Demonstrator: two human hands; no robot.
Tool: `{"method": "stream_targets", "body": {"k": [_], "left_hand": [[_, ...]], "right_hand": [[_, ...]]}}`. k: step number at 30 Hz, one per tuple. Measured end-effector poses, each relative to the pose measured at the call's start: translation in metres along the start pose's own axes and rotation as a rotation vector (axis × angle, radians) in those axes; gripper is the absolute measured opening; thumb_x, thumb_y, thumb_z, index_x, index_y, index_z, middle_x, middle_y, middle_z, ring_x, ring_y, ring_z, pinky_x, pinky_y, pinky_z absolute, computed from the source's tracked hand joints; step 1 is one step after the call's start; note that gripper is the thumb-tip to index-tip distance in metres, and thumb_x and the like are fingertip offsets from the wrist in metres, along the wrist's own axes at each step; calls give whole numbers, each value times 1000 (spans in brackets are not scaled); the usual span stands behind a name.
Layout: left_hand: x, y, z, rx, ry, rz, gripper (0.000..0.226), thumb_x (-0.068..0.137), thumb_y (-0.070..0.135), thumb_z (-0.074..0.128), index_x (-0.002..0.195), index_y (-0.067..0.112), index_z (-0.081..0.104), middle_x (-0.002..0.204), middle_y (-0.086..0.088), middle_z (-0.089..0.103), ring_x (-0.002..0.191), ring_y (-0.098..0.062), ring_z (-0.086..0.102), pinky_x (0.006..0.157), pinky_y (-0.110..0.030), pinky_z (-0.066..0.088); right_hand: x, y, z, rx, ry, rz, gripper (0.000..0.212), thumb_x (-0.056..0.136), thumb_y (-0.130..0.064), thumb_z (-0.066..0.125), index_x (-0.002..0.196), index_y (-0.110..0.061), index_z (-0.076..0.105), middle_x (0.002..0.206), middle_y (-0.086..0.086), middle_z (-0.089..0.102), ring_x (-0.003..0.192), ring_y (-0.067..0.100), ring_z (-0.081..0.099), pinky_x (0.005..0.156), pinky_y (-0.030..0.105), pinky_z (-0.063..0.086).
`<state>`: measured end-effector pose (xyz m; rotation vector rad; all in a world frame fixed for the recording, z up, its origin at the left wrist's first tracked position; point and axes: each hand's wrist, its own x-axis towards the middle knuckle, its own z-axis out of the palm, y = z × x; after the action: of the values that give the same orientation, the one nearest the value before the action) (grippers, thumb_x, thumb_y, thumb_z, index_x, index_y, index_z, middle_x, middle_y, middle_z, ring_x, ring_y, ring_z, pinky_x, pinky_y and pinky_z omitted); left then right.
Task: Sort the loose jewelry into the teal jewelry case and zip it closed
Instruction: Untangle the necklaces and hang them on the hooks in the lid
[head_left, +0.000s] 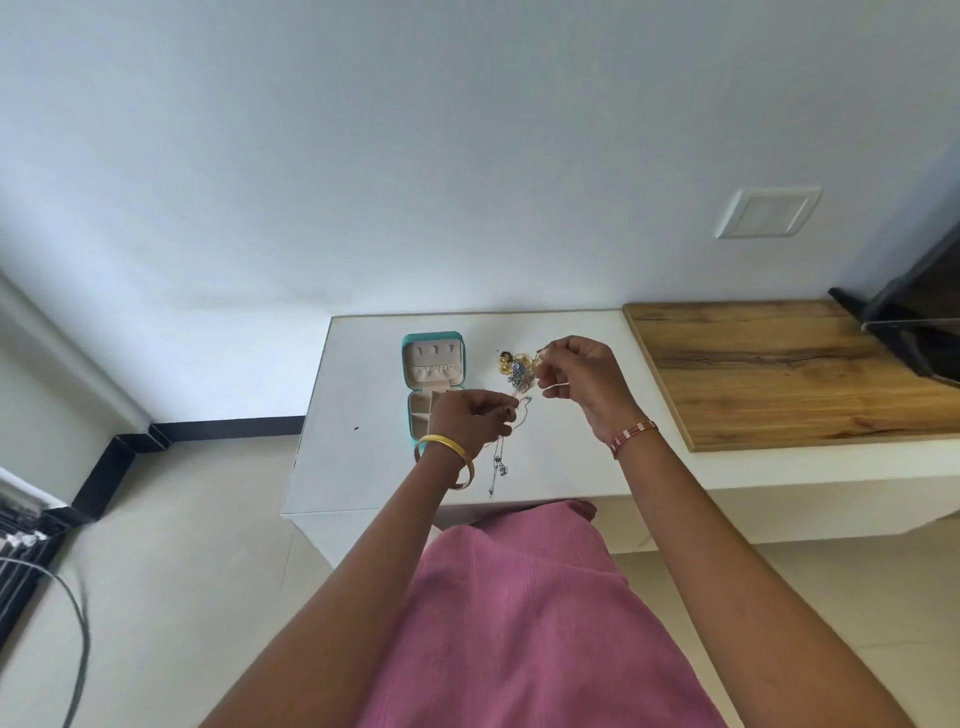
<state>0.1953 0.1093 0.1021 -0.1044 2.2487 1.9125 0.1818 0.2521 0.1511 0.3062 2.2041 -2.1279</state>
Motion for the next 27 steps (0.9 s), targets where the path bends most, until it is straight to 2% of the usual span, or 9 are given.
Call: {"method": "stream_targets", "body": {"k": [3, 7, 9, 15, 17, 19, 21, 24, 27], "left_hand": [[-6, 10, -3, -145, 14, -59, 14, 85, -2, 57, 95, -1, 66, 49, 10, 64, 44, -2, 60, 51, -15, 52], [-11, 20, -11, -284, 64, -70, 11, 83, -5, 58, 88, 2, 66, 50, 6, 66, 46, -7, 63, 49, -19, 54], [-13, 22, -15, -341, 100, -83, 12, 83, -5, 58, 87, 3, 66, 52, 4, 67, 48, -10, 65, 52, -21, 56], [-20, 21, -18, -443, 126, -104, 11, 82, 0, 62, 78, 9, 67, 56, 5, 69, 51, -8, 66, 46, -20, 52], [-21, 21, -18, -433, 125, -112, 15, 83, 4, 62, 75, 15, 67, 55, 7, 69, 52, -5, 65, 44, -17, 45], [-21, 20, -20, -402, 138, -115, 17, 84, 6, 60, 75, 18, 66, 56, 10, 69, 52, -3, 65, 43, -15, 37], [-21, 19, -24, -350, 172, -115, 17, 86, 8, 58, 75, 19, 65, 55, 11, 68, 51, -3, 65, 41, -13, 36], [-21, 15, -32, -233, 187, -135, 16, 87, 9, 56, 76, 18, 64, 50, 11, 66, 42, -3, 61, 34, -9, 32], [-19, 10, -39, -74, 110, -164, 9, 88, 13, 57, 85, 12, 65, 61, 5, 67, 31, -4, 51, 31, -10, 28]], "right_hand": [[-6, 11, 10, -26, -67, 87, 14, 89, -3, 50, 79, -6, 59, 73, 13, 60, 61, 20, 53, 60, 26, 46], [-18, 24, 20, 11, -212, 205, 9, 92, -8, 50, 92, -6, 59, 80, 12, 64, 67, 21, 61, 66, 28, 49], [-22, 25, 23, 66, -244, 228, 11, 92, -7, 49, 98, -6, 59, 79, 11, 66, 66, 18, 63, 66, 27, 48], [-31, 24, 28, 11, -401, 230, 10, 87, -5, 58, 94, -11, 61, 79, 7, 70, 71, 14, 67, 73, 26, 48], [-34, 27, 31, 13, -414, 220, 15, 85, 1, 59, 95, -10, 61, 76, 9, 68, 68, 15, 67, 75, 26, 52], [-34, 30, 31, 51, -387, 211, 20, 85, 6, 56, 100, -5, 60, 69, 11, 66, 61, 16, 66, 71, 25, 55], [-32, 34, 28, 50, -357, 201, 21, 85, 8, 55, 103, -2, 61, 61, 8, 66, 55, 15, 65, 69, 25, 56], [-30, 36, 17, 11, -303, 196, 18, 85, 8, 54, 99, -1, 62, 59, 8, 64, 55, 16, 62, 69, 27, 55], [-23, 34, 4, 94, -218, 209, 18, 87, 9, 50, 94, -1, 63, 55, 6, 59, 49, 15, 57, 58, 26, 55]]}}
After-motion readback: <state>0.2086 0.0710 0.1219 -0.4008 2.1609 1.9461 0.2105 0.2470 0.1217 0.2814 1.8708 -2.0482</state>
